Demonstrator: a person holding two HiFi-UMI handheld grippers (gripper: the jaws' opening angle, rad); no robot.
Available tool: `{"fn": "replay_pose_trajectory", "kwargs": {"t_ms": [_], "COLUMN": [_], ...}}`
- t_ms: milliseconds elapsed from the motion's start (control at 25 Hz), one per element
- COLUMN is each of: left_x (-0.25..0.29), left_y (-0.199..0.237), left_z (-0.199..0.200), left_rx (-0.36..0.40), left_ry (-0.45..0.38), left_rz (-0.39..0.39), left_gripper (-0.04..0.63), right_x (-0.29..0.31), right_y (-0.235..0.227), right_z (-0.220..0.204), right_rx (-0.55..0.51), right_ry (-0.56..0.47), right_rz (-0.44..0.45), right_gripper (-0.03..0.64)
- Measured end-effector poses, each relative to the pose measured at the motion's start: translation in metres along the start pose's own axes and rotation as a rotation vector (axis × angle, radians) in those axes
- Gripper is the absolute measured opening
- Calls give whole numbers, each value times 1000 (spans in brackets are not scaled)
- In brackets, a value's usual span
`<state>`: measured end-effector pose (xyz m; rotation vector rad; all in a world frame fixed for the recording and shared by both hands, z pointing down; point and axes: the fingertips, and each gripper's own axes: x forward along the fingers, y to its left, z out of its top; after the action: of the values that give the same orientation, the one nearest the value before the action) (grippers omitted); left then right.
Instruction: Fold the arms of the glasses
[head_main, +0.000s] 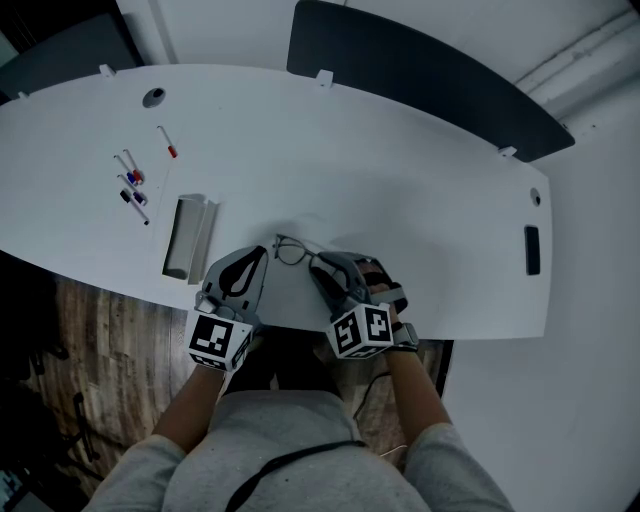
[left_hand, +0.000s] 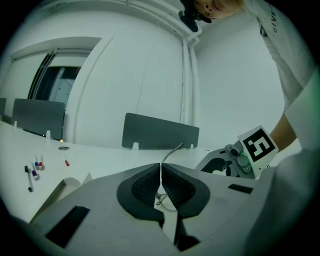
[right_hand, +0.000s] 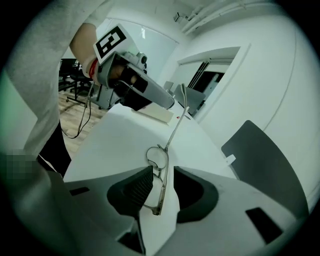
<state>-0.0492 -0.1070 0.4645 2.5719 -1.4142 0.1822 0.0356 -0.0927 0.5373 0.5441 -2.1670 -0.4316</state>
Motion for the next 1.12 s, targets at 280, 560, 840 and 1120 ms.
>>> {"fn": "replay_pose_trajectory", "kwargs": {"t_ms": [280,560,840,1120], "left_x": [11,33,38,47], "left_y": [19,14,-3,-17], "left_z": [-2,-3,-13,-12], "left_rx": [-108,-106,23,158], "left_ry": [-6,10,63,62], "left_rz": [24,-110,-265,-318], "left_gripper": [21,174,175,114], "right_x": [-16,-18,-12,-9], "right_y": [-9,-10,-6,-4], "right_z": [-12,-32,-41,-46], "right_rx": [157,313,333,284], "right_ry": [-13,-9,9,23], "right_rz": [-71,-60,-8,4], "right_gripper": [121,121,67,43]}}
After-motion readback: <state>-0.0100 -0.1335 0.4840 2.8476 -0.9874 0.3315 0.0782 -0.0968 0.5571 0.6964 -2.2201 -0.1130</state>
